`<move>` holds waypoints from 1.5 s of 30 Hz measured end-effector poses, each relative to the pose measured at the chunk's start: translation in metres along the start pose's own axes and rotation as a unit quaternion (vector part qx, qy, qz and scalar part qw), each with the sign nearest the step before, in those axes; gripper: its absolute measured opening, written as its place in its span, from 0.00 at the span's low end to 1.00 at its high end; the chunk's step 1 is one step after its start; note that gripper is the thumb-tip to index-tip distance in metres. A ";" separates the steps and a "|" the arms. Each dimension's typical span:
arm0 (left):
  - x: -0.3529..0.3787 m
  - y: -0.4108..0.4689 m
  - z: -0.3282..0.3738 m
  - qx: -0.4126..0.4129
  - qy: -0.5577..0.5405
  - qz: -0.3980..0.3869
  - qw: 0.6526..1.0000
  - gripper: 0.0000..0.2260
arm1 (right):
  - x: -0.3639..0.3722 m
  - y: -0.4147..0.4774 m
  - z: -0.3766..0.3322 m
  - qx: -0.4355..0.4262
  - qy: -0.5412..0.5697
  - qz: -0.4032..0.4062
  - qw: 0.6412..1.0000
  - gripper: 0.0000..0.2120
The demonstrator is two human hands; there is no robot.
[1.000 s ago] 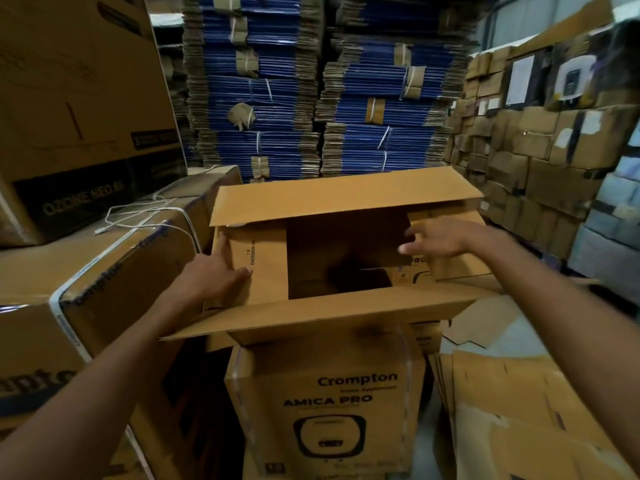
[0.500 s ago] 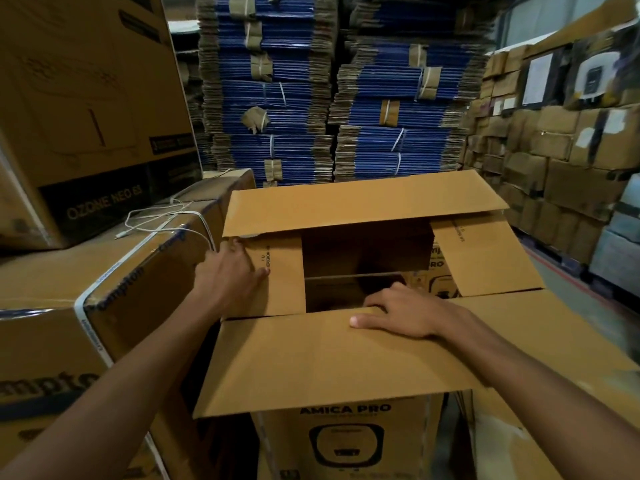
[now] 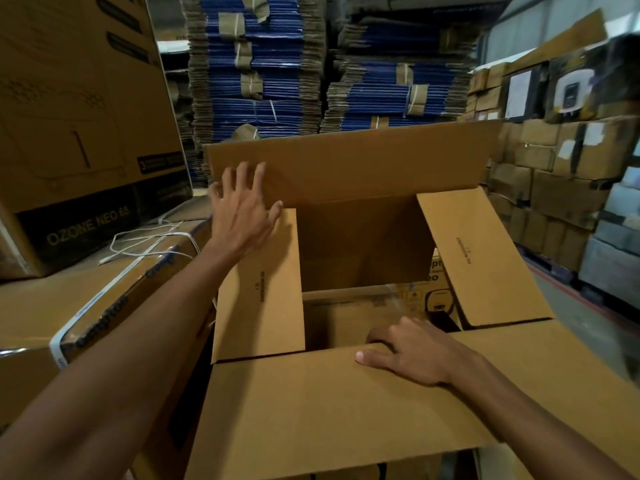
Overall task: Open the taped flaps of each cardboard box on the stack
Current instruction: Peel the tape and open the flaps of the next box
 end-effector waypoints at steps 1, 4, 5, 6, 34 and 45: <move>0.010 0.008 0.000 -0.006 0.003 -0.028 1.000 0.35 | 0.000 0.000 -0.001 0.001 -0.003 0.002 1.000 0.34; 0.044 0.021 -0.001 -0.026 0.018 -0.120 0.992 0.40 | -0.002 0.000 -0.001 0.001 -0.024 0.017 1.000 0.35; 0.055 0.021 -0.002 -0.030 0.025 -0.152 0.988 0.41 | -0.002 0.002 0.000 0.002 -0.030 0.022 0.999 0.36; 0.066 0.020 -0.003 -0.032 0.030 -0.183 0.982 0.41 | -0.002 0.003 0.001 0.004 -0.034 0.026 0.999 0.37; -0.047 -0.083 -0.047 -0.312 -0.396 -0.233 0.831 0.27 | -0.011 0.017 0.003 0.026 -0.095 0.028 0.995 0.44; -0.050 -0.190 -0.097 -0.413 -0.565 -0.068 0.710 0.24 | -0.010 0.014 0.014 0.039 -0.069 0.061 0.995 0.50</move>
Point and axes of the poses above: each hand's wrist, its own y-axis towards the middle knuckle, its own x-axis out of the palm, z = x × y, the point moved 7 cm from there along y, towards the middle knuckle, and after that the axes turned 10 degrees about -x, right-handed, at the moved point
